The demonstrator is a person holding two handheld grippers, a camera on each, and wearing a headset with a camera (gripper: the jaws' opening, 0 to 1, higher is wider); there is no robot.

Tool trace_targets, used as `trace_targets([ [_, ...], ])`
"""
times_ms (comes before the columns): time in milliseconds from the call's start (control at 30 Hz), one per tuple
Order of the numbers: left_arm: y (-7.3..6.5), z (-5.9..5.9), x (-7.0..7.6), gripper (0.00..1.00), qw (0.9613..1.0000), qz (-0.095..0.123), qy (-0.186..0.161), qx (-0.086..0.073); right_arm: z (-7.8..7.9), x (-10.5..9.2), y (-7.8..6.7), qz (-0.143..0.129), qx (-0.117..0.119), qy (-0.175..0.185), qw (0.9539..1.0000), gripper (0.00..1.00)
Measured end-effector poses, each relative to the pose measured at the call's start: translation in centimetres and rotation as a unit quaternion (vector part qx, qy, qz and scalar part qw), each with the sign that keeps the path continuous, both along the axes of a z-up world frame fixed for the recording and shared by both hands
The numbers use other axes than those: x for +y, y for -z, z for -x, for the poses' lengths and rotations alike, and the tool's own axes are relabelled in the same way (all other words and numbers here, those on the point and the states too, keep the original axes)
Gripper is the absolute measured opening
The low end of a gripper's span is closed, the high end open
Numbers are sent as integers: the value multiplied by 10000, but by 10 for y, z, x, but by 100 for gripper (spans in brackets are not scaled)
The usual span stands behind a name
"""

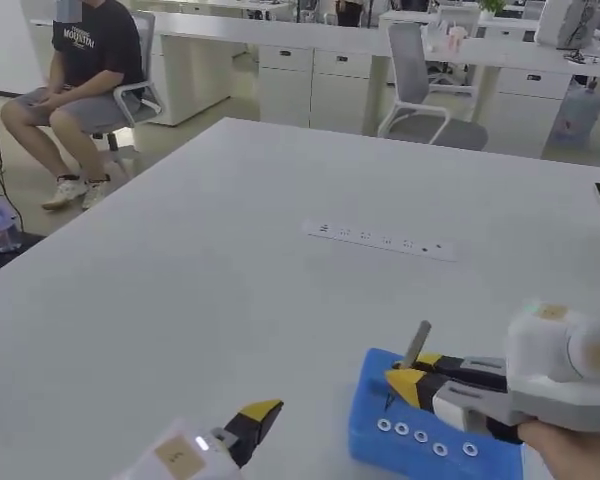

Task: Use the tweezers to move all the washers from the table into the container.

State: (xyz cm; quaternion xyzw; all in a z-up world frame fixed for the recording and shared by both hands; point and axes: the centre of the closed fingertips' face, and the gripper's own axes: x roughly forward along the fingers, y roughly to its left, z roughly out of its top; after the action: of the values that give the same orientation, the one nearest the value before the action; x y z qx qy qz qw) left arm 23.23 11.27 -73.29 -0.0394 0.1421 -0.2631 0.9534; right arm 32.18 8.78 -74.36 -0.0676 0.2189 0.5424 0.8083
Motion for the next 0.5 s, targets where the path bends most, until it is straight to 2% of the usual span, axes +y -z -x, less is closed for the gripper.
trace_targets([
  [267, -1, 1, -3, 86, 10000, 5, 46, 4, 19, -19, -6, -108, 93, 60, 9999, 4],
  [400, -2, 2, -5, 85, 9999, 44, 116, 9, 30, -28, -4, 10, 103, -42, 9999, 4],
  [500, -3, 2, -5, 85, 9997, 152, 158, 45, 39, -35, 1, 120, 147, -133, 9997, 4],
])
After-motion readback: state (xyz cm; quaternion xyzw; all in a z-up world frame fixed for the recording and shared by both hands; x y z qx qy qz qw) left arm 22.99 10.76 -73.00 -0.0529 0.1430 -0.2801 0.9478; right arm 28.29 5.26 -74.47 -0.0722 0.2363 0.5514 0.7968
